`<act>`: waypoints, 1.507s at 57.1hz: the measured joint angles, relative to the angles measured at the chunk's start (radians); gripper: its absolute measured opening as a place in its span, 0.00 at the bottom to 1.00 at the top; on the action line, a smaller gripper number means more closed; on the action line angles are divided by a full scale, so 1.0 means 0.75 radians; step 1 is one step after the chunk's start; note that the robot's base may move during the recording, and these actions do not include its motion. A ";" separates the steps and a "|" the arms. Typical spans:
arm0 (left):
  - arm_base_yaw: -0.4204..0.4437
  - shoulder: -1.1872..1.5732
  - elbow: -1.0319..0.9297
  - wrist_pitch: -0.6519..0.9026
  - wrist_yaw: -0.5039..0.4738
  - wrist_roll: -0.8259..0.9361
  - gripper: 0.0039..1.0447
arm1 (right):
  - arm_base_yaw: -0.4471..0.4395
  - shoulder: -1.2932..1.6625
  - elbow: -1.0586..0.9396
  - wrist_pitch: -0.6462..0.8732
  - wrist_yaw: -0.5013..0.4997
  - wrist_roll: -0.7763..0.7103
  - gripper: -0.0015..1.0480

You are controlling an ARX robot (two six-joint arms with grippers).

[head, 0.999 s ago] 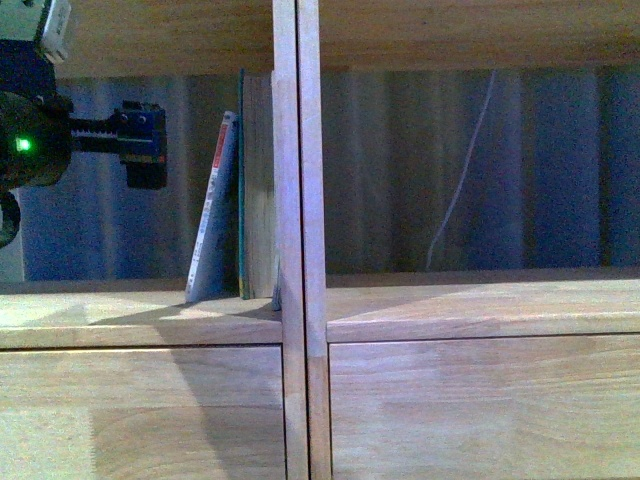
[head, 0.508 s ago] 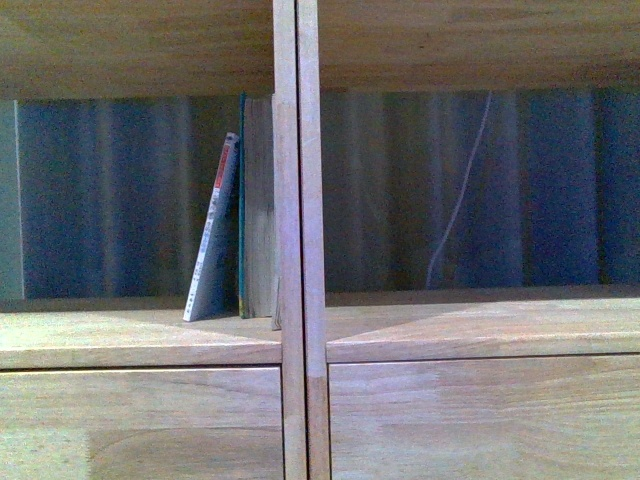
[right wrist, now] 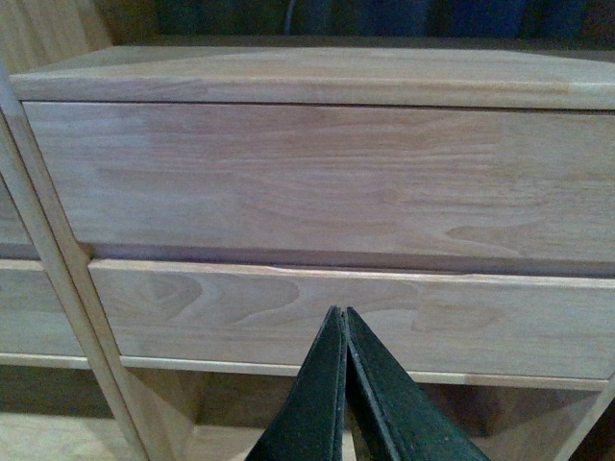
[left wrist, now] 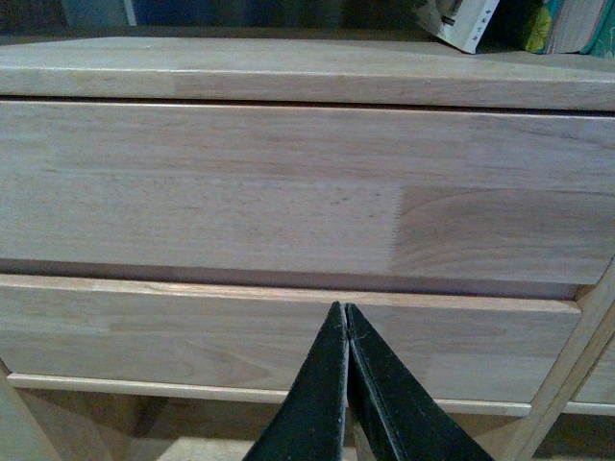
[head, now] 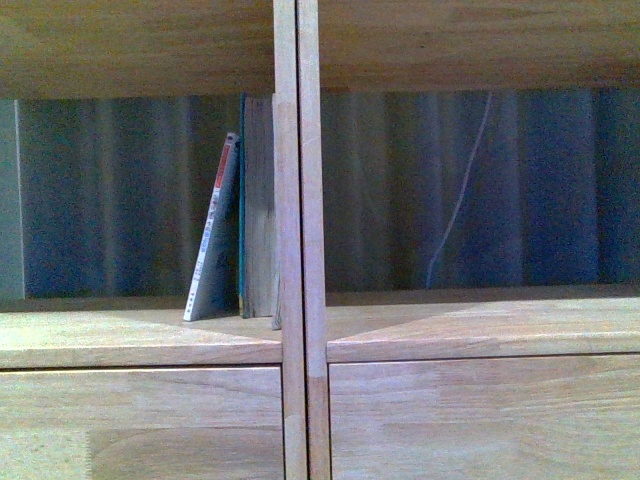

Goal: Organize books on shelf

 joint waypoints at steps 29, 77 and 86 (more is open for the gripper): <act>0.000 -0.360 -0.142 -0.220 0.000 0.000 0.02 | 0.000 -0.204 -0.100 -0.102 -0.001 0.000 0.03; 0.000 -0.841 -0.197 -0.625 -0.001 0.000 0.02 | 0.000 -0.567 -0.144 -0.402 0.002 0.005 0.03; 0.000 -0.893 -0.197 -0.676 -0.001 0.000 0.02 | 0.000 -0.567 -0.144 -0.402 0.002 0.005 0.03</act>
